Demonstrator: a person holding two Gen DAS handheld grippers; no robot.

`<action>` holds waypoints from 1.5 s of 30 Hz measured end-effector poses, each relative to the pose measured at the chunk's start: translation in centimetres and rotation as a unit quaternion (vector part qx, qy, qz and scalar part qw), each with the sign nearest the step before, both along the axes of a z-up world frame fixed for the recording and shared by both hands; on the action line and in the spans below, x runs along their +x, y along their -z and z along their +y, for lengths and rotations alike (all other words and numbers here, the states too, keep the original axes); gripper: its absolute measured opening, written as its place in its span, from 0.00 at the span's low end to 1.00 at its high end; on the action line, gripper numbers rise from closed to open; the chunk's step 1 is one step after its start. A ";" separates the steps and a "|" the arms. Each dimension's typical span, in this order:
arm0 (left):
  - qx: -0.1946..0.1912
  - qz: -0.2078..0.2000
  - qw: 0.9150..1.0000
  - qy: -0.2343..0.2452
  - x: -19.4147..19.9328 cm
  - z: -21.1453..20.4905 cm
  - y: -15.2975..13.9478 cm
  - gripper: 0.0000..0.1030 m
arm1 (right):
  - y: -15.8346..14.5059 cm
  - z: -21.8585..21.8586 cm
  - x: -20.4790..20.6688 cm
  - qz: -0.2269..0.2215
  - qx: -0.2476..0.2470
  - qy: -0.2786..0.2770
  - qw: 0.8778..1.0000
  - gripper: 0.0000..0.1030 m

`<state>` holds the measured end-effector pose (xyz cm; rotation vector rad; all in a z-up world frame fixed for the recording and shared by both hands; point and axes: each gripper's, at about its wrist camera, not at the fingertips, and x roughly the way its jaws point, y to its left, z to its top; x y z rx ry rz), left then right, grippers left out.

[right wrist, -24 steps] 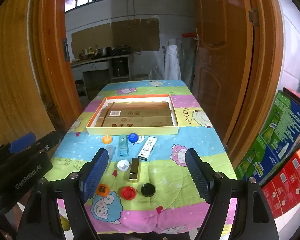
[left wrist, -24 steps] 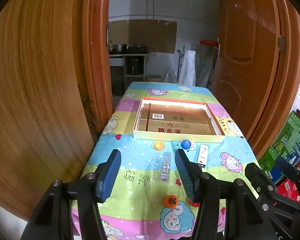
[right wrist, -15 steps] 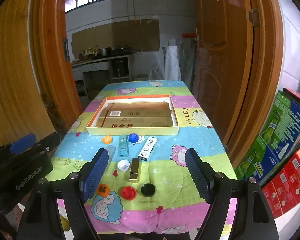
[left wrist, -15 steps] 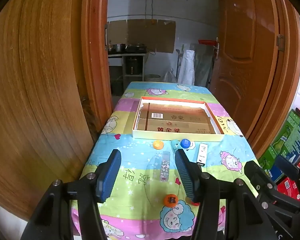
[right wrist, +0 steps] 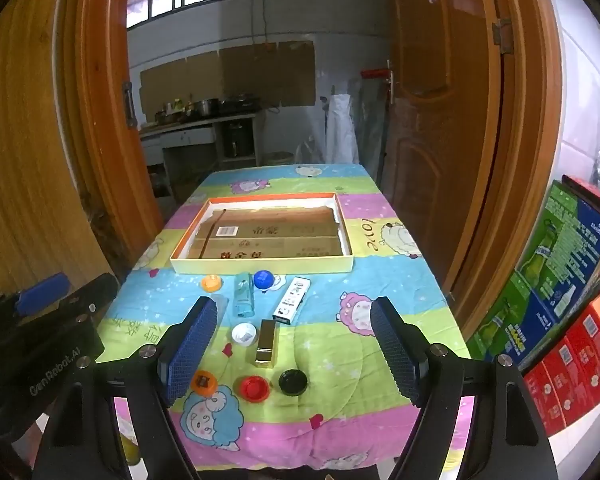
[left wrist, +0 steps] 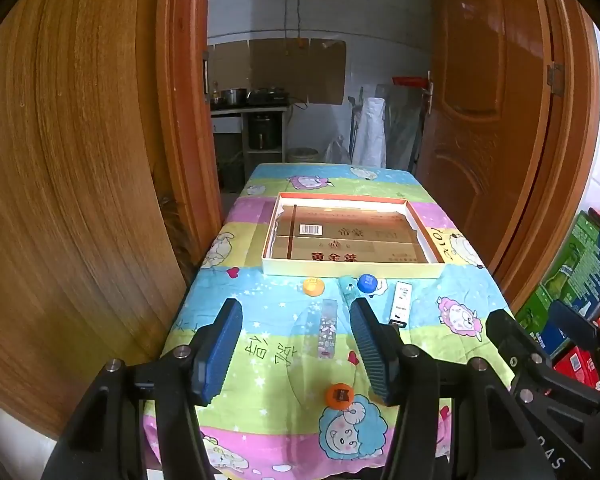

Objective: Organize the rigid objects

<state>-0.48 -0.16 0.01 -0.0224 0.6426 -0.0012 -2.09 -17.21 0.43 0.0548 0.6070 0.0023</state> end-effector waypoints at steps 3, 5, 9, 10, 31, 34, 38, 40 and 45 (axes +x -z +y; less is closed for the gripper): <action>0.000 0.001 1.000 0.002 0.0 0.0 0.0 0.55 | 0.0 -0.2 0.0 0.000 0.001 0.001 1.000 0.78; 0.001 0.002 1.000 0.002 0.0 -0.1 0.0 0.55 | 0.0 -0.2 -0.1 -0.001 0.002 0.001 1.000 0.78; 0.001 0.003 1.000 0.004 0.0 -0.2 0.1 0.55 | 0.0 -0.1 -0.1 -0.001 0.001 0.001 1.000 0.78; 0.002 0.003 1.000 0.003 -0.1 -0.3 0.1 0.55 | 0.0 -0.1 -0.1 -0.001 0.001 0.001 1.000 0.78; 0.002 0.007 1.000 0.006 -0.2 -0.6 0.1 0.55 | 0.1 -0.1 -0.1 0.001 0.004 0.000 1.000 0.78; 0.001 0.007 1.000 0.006 -0.2 -0.7 0.1 0.55 | 0.1 0.0 -0.1 0.002 0.004 0.000 1.000 0.78; 0.002 0.007 1.000 0.005 -0.2 -0.7 0.1 0.55 | 0.1 0.0 -0.1 0.002 0.005 -0.001 1.000 0.78; 0.002 0.007 1.000 0.005 -0.2 -0.7 0.1 0.55 | 0.1 0.0 -0.1 0.002 0.004 0.000 1.000 0.78; 0.002 0.007 1.000 0.005 -0.2 -0.7 0.1 0.55 | 0.2 0.1 -0.1 0.002 0.005 -0.001 1.000 0.78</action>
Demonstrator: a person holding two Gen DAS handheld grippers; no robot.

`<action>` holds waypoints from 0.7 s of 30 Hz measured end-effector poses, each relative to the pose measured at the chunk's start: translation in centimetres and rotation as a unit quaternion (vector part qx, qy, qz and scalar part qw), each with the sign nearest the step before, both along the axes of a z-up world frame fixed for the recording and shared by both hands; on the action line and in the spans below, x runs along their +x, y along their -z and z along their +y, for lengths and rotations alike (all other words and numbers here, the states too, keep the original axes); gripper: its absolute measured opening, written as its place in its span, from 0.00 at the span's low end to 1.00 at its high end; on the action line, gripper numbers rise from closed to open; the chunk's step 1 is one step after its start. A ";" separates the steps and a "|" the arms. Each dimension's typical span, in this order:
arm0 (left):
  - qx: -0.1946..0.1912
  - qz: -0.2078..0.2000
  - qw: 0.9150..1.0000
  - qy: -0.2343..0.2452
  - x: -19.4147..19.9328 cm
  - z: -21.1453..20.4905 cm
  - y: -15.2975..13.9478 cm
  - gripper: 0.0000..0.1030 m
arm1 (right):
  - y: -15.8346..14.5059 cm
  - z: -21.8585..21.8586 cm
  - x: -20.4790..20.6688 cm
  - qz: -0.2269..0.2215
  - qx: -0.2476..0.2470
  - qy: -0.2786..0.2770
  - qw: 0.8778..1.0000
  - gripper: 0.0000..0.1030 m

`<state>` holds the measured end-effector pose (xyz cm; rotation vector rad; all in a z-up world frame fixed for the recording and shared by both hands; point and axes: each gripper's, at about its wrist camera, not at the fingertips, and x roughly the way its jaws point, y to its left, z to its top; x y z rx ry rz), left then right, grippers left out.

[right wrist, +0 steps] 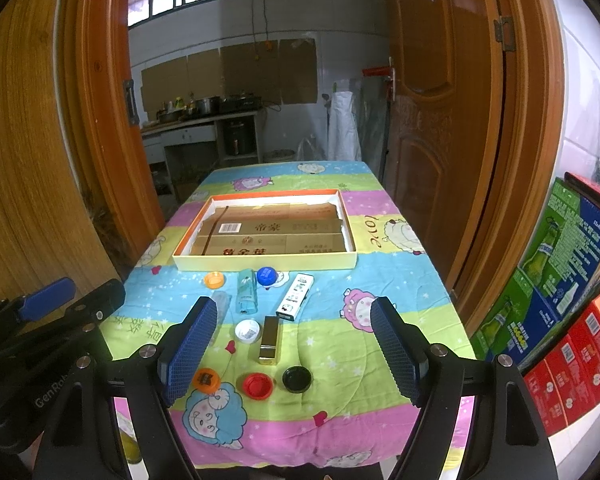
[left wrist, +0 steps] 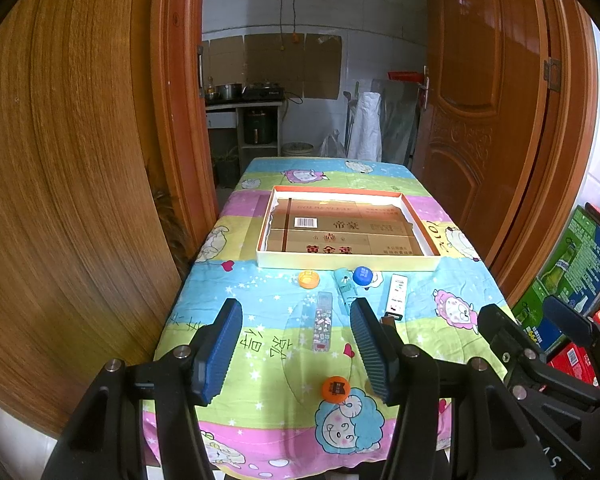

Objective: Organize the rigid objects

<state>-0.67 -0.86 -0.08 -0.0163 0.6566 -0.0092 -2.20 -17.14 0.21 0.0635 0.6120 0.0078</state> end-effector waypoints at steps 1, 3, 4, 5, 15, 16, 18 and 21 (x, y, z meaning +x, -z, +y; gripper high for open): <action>0.000 0.000 1.000 0.000 0.0 0.0 0.0 0.55 | 0.0 -0.1 0.0 0.000 0.001 0.000 1.000 0.78; 0.000 0.000 1.000 0.000 0.0 0.0 0.0 0.55 | 0.0 0.0 0.0 0.000 0.000 0.000 1.000 0.78; 0.000 0.000 1.000 0.000 0.0 0.0 0.0 0.55 | 0.0 0.0 0.0 0.000 0.000 0.000 1.000 0.78; -0.001 0.000 1.000 0.000 0.0 0.0 0.0 0.55 | 0.0 0.0 0.0 0.000 0.000 0.000 1.000 0.78; -0.001 0.002 1.000 0.000 -0.1 -0.1 0.1 0.55 | 0.3 0.1 0.0 0.002 0.001 -0.001 1.000 0.78; -0.001 0.002 1.000 0.000 -0.2 -0.1 0.2 0.55 | 0.3 0.1 0.0 0.002 0.001 -0.001 1.000 0.78; -0.001 0.003 1.000 0.000 -0.2 0.0 0.2 0.55 | 0.3 0.1 0.0 0.002 0.001 -0.001 1.000 0.78; -0.002 0.003 1.000 0.000 -0.2 -0.1 0.2 0.55 | 0.3 0.1 0.0 0.002 0.001 -0.001 1.000 0.78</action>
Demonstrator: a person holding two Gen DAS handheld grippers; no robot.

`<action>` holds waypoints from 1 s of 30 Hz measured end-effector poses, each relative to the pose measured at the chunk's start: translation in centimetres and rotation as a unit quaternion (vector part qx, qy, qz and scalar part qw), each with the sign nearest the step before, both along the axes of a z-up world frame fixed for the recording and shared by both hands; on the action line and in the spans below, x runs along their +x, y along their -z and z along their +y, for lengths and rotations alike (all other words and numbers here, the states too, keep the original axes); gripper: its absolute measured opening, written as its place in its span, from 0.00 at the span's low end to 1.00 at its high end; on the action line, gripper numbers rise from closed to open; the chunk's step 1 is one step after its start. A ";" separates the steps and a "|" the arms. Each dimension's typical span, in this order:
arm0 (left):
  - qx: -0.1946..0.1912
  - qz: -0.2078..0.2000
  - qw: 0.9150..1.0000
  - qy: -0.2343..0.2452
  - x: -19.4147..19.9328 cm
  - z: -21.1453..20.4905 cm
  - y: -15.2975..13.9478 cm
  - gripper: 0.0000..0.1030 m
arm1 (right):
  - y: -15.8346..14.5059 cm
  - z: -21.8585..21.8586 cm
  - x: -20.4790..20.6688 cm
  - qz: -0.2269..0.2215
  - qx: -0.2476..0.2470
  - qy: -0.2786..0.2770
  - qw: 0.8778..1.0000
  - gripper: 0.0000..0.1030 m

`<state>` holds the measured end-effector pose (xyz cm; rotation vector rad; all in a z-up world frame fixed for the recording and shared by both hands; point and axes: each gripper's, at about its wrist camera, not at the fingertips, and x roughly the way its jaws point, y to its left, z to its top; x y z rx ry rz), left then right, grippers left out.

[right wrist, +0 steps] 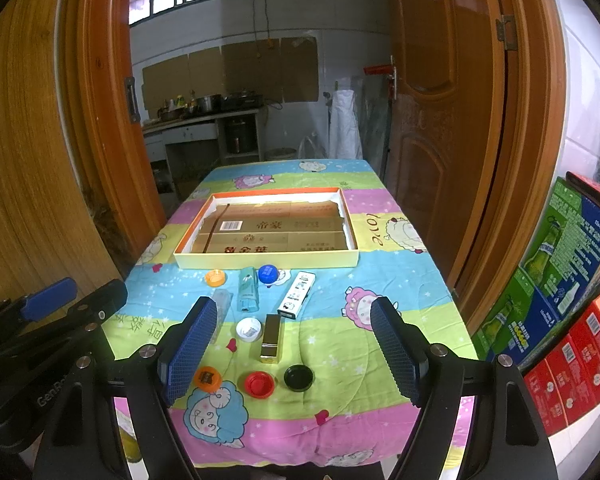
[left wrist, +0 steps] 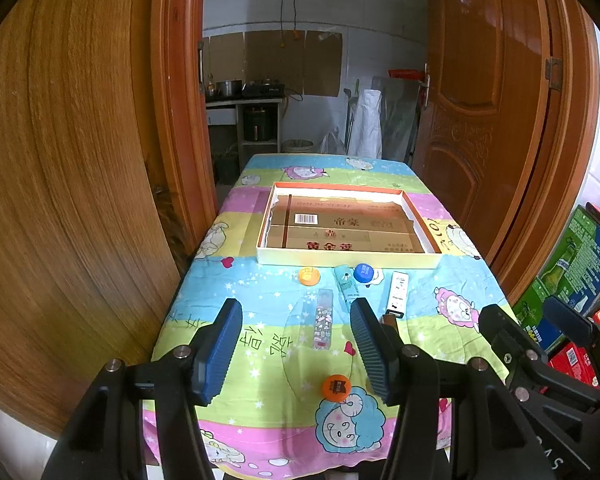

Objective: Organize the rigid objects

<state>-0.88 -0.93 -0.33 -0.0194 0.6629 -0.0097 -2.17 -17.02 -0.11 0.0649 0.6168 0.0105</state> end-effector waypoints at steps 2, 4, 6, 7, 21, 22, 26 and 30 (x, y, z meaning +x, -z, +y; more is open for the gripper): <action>0.000 0.001 1.000 0.000 -0.1 0.0 0.1 0.55 | 0.0 0.0 0.0 0.000 0.000 0.000 1.000 0.78; -0.001 0.001 1.000 0.000 -0.1 0.0 0.1 0.55 | 0.0 0.0 0.0 0.000 0.000 0.000 1.000 0.78; -0.001 0.002 1.000 -0.001 -0.1 0.1 0.3 0.55 | 0.0 0.0 0.0 0.001 0.000 -0.001 1.000 0.78; -0.001 0.003 1.000 -0.001 -0.1 0.1 0.4 0.55 | 0.1 0.0 0.0 0.002 0.000 -0.001 1.000 0.78; -0.013 0.039 0.999 0.000 2.4 1.8 3.2 0.55 | 2.9 -1.4 1.9 0.038 0.007 0.011 0.999 0.78; -0.014 0.043 0.999 0.002 2.6 1.9 3.6 0.55 | 3.2 -1.6 2.1 0.042 0.009 0.012 0.999 0.78; -0.018 0.060 0.998 0.012 3.5 1.9 5.2 0.55 | 4.9 -2.4 2.9 0.064 0.017 0.013 0.998 0.78; -0.022 0.074 0.997 0.025 4.2 1.8 7.1 0.55 | 7.2 -3.0 3.6 0.089 0.023 0.010 0.996 0.78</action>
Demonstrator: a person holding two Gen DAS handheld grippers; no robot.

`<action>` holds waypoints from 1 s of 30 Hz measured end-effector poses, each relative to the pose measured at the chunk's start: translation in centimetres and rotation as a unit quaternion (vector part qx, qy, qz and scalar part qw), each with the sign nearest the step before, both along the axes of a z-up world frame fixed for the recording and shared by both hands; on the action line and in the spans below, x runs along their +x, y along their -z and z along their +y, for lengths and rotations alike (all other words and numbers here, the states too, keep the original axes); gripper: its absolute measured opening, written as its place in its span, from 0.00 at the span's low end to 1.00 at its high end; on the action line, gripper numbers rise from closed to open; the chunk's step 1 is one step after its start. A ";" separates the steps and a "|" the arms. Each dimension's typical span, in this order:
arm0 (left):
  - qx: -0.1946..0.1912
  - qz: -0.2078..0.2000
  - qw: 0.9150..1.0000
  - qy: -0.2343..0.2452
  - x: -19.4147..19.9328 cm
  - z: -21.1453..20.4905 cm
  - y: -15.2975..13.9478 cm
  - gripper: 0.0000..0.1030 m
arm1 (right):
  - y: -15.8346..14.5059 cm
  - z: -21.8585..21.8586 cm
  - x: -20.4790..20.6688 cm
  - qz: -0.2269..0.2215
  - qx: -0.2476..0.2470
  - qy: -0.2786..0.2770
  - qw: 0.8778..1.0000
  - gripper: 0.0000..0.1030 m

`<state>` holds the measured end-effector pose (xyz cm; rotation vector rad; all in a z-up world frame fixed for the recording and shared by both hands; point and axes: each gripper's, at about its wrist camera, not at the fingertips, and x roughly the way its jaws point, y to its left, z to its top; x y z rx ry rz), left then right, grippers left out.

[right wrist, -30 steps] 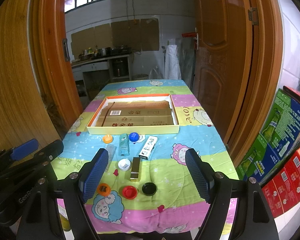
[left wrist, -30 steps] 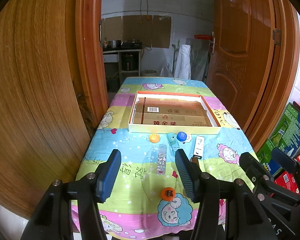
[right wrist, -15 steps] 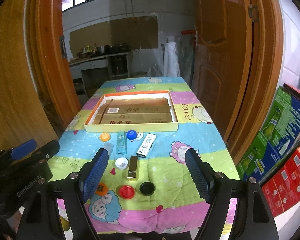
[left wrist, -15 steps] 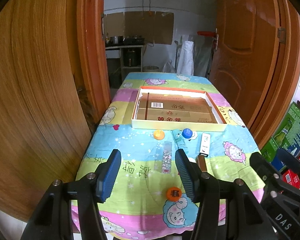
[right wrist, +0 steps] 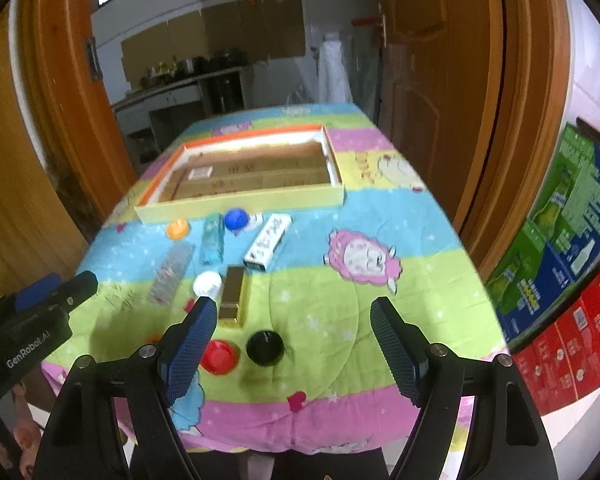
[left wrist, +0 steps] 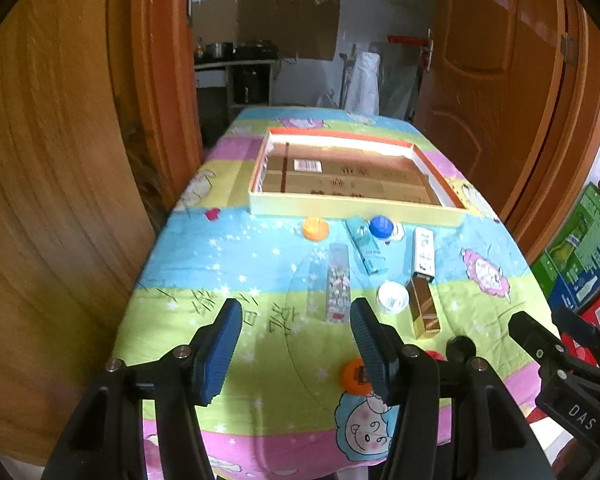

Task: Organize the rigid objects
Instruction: 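Grasp the orange cap with the left tool while the right tool grasps the black cap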

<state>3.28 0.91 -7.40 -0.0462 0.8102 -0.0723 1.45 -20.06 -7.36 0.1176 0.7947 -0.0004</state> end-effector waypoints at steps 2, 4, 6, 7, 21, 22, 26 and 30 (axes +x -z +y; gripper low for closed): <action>-0.006 0.007 1.000 0.013 0.1 -0.2 0.9 0.55 | 0.9 -0.1 0.2 0.008 0.002 -0.004 1.000 0.78; -0.001 0.009 1.000 0.026 0.1 -0.8 1.7 0.55 | 1.7 -0.1 0.4 0.014 0.003 -0.010 1.000 0.78; 0.002 0.012 0.999 0.038 -0.1 -1.1 2.2 0.55 | 2.5 -0.1 0.4 0.017 0.003 -0.020 1.000 0.78; 0.000 0.014 0.999 0.045 -0.2 -1.4 2.6 0.55 | 2.8 -0.1 0.3 0.019 0.003 -0.024 1.000 0.78; 0.018 0.037 0.995 0.094 -0.9 -3.9 6.3 0.43 | 5.4 -0.6 -0.4 0.037 0.006 -0.041 0.998 0.78; 0.012 0.042 0.995 0.094 -0.7 -3.8 6.6 0.41 | 5.5 -0.5 -0.4 0.037 0.005 -0.042 0.998 0.78; 0.015 0.028 0.996 0.085 -0.8 -3.6 6.9 0.30 | 5.9 -0.1 -0.3 0.036 -0.007 -0.046 0.998 0.78; 0.004 0.025 0.996 0.080 -0.7 -3.2 6.9 0.29 | 6.6 0.2 0.1 0.037 -0.017 -0.054 0.998 0.78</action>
